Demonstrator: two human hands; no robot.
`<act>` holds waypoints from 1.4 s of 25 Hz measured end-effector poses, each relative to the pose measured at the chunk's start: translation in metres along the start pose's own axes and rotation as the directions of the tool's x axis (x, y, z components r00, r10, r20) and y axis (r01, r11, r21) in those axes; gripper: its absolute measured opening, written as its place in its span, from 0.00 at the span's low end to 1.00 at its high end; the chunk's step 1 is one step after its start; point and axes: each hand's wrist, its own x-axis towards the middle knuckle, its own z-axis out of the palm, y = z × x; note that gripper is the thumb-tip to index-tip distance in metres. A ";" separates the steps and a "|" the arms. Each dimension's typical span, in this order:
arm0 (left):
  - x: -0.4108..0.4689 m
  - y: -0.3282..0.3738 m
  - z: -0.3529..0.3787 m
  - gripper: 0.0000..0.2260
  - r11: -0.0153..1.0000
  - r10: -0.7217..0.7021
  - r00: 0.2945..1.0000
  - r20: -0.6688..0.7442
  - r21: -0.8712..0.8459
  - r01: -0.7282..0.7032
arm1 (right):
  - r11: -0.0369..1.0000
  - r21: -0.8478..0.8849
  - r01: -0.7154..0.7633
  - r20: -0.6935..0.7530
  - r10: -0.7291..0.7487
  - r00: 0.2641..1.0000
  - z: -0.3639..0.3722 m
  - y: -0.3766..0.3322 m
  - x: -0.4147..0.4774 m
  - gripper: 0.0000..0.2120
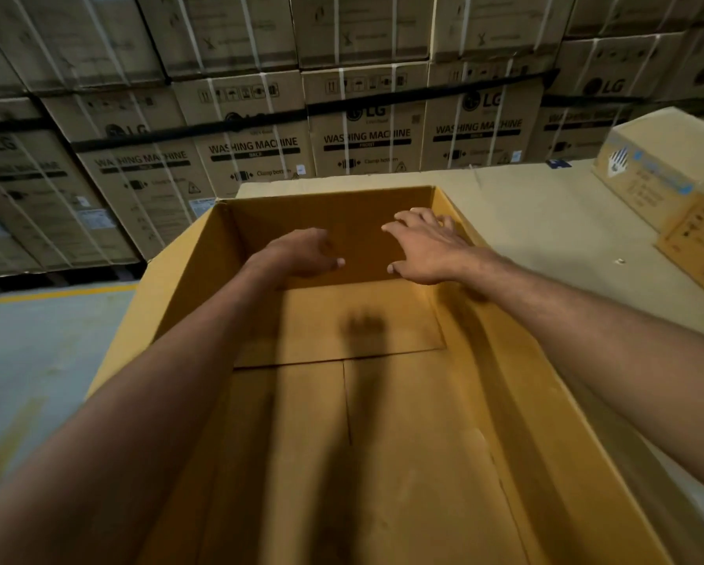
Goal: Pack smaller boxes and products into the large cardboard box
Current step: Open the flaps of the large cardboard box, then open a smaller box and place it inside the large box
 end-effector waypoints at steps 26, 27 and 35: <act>-0.333 0.373 0.167 0.19 0.688 0.027 0.852 -0.523 -0.609 -0.395 | 0.793 0.609 0.006 -0.349 0.261 0.900 -0.035 0.168 -0.479 0.12; -0.332 0.381 0.169 0.18 0.647 0.045 0.862 -0.504 -0.643 -0.410 | 0.793 0.610 -0.008 -0.350 0.279 0.894 -0.035 0.174 -0.487 0.12; -0.291 0.485 0.189 0.16 0.489 0.208 0.853 -0.478 -0.705 -0.514 | 0.770 0.635 -0.070 -0.464 0.452 0.762 -0.044 0.274 -0.532 0.10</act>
